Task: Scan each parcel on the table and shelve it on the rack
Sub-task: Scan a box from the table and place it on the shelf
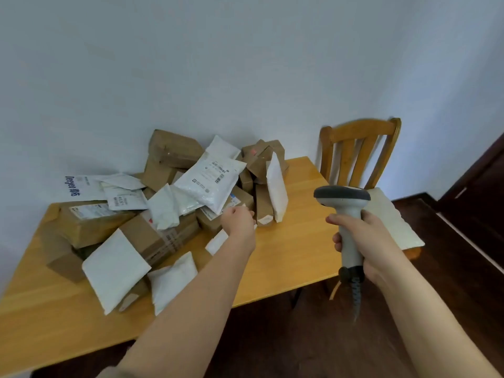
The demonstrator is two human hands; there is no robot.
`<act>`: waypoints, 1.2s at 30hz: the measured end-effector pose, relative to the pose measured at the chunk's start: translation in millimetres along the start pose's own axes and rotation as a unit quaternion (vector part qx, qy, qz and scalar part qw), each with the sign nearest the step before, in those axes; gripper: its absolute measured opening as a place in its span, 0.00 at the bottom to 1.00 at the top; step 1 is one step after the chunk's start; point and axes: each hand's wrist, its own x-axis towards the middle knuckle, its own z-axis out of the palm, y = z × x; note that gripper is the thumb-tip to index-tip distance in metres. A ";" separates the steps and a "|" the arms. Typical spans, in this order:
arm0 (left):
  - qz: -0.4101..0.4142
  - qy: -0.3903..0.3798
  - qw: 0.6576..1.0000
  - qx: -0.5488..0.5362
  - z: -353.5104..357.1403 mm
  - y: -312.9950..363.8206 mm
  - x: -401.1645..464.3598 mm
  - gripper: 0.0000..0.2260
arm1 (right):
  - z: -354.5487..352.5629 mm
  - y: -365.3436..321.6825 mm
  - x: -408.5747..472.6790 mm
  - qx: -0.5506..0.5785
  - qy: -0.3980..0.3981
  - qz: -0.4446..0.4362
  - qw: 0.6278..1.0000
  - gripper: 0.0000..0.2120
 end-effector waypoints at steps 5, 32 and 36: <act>0.029 -0.067 0.989 0.127 67.3 -2.4 49.7 0.14 | -6.2 -8.5 87.9 0.012 -0.029 0.007 0.999 0.13; 0.161 0.097 0.921 0.343 197.2 4.2 172.0 0.15 | -0.3 -53.1 368.2 -0.010 -0.180 0.128 0.975 0.15; 0.120 0.131 0.932 0.316 242.7 23.2 194.2 0.47 | 1.5 -50.1 378.2 -0.017 -0.169 0.130 0.977 0.15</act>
